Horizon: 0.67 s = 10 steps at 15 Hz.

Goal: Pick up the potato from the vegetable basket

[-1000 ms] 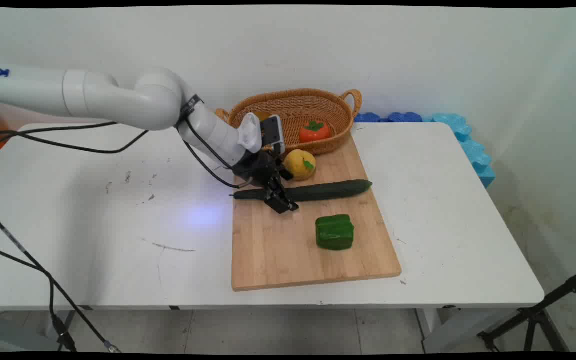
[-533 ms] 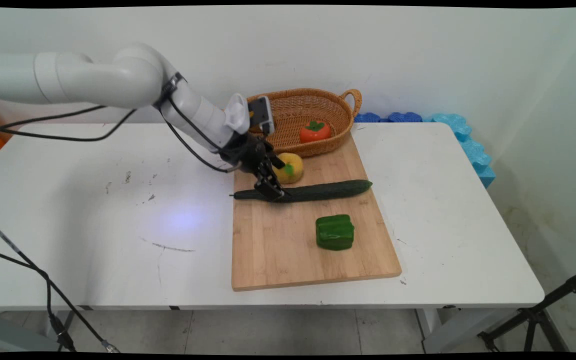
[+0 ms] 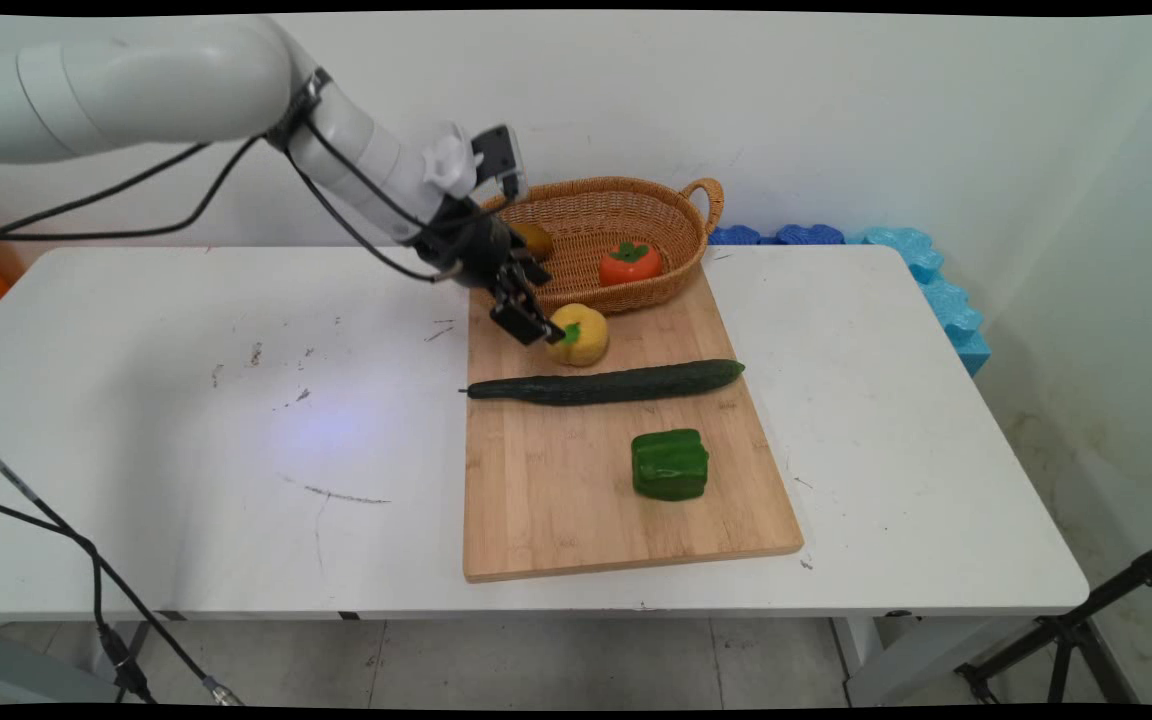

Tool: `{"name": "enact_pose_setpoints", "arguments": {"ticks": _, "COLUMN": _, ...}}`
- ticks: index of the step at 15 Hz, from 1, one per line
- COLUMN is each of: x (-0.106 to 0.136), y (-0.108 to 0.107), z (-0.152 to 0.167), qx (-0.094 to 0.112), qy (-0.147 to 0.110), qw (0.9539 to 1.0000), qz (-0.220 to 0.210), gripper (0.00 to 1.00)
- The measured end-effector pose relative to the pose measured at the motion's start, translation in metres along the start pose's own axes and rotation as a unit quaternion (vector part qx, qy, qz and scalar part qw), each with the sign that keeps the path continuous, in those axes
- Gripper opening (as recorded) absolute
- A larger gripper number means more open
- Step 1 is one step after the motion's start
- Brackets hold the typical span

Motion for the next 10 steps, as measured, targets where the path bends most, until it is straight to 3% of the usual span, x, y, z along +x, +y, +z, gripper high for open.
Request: {"name": "enact_pose_setpoints", "arguments": {"ticks": 10, "x": 0.02, "y": -0.073, "z": -0.016, "qx": 0.049, "qy": -0.01, "qw": 0.9987, "qz": 0.005, "gripper": 1.0}}
